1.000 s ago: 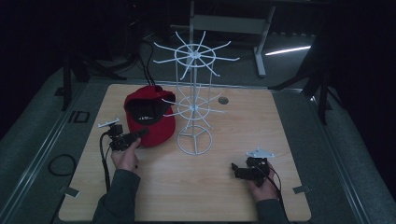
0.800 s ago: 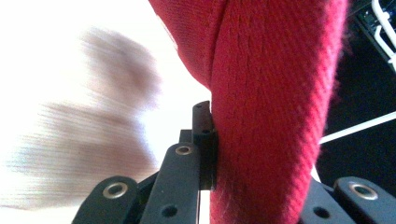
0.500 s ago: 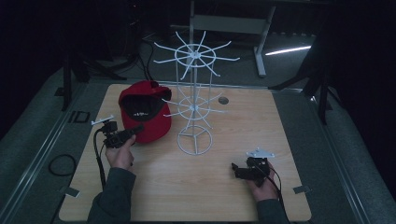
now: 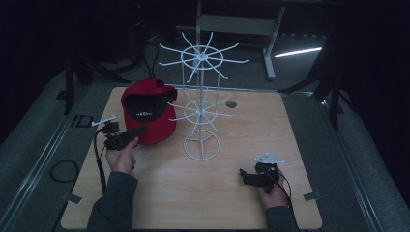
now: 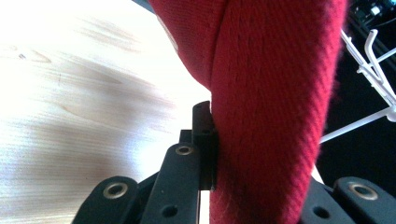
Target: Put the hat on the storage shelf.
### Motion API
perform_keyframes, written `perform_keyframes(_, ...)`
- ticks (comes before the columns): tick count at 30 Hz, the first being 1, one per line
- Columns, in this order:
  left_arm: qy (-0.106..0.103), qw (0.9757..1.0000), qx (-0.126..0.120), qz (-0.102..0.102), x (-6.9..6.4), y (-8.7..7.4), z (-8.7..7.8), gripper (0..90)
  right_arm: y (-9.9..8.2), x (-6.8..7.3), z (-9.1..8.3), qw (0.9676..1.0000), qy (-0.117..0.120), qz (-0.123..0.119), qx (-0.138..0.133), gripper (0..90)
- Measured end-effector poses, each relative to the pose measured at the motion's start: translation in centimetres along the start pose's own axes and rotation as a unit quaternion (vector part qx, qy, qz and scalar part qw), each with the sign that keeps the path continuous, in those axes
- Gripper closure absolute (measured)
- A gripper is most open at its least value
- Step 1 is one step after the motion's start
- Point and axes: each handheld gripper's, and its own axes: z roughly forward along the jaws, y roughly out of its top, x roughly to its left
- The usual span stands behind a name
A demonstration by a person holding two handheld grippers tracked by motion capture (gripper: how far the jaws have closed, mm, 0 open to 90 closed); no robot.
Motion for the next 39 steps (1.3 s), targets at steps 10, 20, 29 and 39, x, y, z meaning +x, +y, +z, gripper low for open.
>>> perform_keyframes(10,-0.002,0.9999,-0.008,0.013,-0.5,0.6,-0.7,84.8,0.0,0.0,0.0,1.0000,0.000,-0.001,0.000,13.4)
perform_keyframes(20,-0.010,0.9994,-0.016,0.028,-1.0,1.3,-1.5,84.9,0.0,0.0,0.0,1.0000,0.000,-0.001,0.000,13.4)
perform_keyframes(29,-0.017,0.9987,-0.028,0.039,-1.4,1.7,-2.3,84.8,0.0,0.0,0.0,1.0000,0.000,-0.001,-0.001,13.4)
perform_keyframes(39,-0.024,0.9978,-0.040,0.047,-2.0,2.2,-3.0,84.8,0.0,0.0,0.0,1.0000,0.000,-0.001,-0.001,13.4)
